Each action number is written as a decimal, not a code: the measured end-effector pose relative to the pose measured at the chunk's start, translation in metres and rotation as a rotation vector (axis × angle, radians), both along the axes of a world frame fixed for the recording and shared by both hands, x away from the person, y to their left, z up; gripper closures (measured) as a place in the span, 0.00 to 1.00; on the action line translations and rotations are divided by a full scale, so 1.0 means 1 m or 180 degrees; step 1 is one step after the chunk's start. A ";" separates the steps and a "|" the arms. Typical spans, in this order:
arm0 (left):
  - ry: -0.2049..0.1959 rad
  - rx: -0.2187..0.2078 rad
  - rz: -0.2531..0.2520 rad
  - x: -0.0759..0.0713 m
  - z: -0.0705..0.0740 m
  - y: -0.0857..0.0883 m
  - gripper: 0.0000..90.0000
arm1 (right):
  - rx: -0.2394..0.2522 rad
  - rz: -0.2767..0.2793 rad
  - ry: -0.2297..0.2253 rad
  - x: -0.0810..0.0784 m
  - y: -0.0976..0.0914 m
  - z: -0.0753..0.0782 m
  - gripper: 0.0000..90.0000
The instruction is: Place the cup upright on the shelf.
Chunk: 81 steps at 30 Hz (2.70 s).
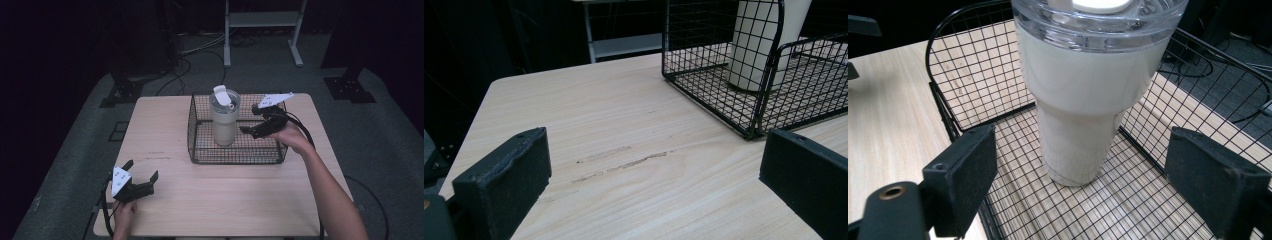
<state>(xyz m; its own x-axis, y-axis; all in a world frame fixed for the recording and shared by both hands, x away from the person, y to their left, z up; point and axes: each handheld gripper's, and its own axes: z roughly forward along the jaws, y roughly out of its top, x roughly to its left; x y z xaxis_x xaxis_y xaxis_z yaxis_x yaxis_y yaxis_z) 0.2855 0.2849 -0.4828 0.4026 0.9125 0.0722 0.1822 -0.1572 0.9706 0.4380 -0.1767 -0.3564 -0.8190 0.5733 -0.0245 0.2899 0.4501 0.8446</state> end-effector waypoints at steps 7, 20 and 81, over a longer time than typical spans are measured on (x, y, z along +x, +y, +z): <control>-0.0002 -0.0003 0.0000 0.000 0.000 0.000 0.00 | 0.0005 0.0033 -0.0025 -0.007 -0.002 0.002 0.14; -0.0004 0.0000 -0.0002 0.000 0.000 0.000 0.00 | -0.0007 0.0138 -0.0086 -0.026 -0.004 0.007 0.14; 0.0004 0.0015 0.0012 0.000 0.000 -0.001 0.00 | 0.0230 0.0243 0.0049 -0.100 -0.039 -0.033 0.15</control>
<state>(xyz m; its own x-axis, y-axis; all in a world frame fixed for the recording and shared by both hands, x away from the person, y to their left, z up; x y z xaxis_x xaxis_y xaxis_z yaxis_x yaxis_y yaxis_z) 0.2857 0.2840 -0.4829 0.3992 0.9137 0.0760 0.1840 -0.1610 0.9697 0.3375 -0.2157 -0.3898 -0.8603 0.5091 0.0274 0.2701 0.4096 0.8714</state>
